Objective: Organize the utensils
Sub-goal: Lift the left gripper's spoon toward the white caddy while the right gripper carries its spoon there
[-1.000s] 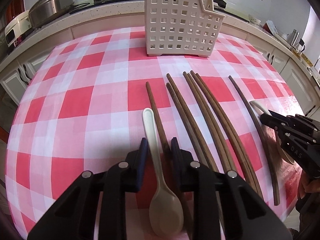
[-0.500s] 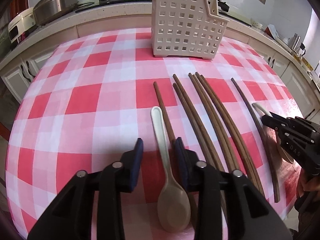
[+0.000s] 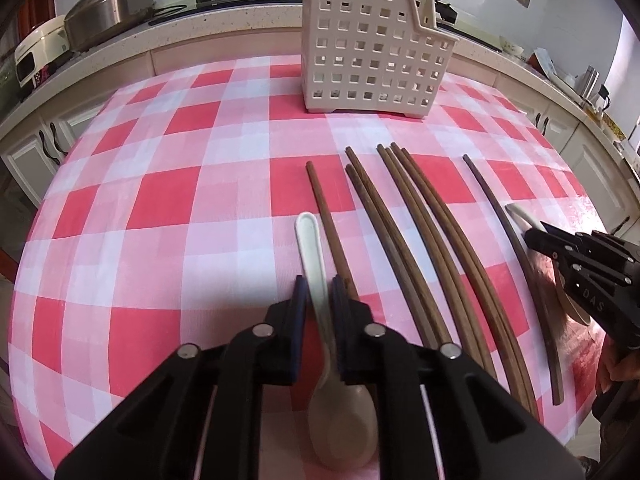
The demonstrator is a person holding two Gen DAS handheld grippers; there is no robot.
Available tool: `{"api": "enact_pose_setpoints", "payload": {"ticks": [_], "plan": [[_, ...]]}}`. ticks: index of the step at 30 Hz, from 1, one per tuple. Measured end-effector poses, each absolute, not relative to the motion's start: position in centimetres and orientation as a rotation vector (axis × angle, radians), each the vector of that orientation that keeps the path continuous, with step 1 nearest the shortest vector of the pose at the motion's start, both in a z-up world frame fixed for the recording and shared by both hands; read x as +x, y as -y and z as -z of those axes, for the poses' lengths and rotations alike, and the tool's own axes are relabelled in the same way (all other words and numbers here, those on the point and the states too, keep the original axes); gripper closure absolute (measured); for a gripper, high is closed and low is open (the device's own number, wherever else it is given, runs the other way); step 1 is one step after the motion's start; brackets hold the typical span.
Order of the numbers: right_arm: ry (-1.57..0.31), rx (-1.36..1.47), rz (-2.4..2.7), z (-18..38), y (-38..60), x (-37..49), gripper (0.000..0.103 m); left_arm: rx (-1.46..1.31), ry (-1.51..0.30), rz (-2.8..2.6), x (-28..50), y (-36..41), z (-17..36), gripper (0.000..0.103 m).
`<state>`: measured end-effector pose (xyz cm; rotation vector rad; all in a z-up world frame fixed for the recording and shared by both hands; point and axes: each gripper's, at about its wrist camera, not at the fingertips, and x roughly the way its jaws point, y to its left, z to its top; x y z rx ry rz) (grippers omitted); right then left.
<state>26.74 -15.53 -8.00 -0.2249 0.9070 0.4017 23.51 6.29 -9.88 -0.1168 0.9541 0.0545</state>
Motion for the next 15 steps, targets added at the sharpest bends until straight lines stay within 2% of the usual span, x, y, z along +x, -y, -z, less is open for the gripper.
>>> {"api": "enact_pose_setpoints", "payload": {"ticks": [15], "plan": [[-0.744, -0.183, -0.410, 4.0, 15.7, 25.2, 0.087, -0.123, -0.791, -0.078, 22.0, -6.5, 6.4, 0.094]]}}
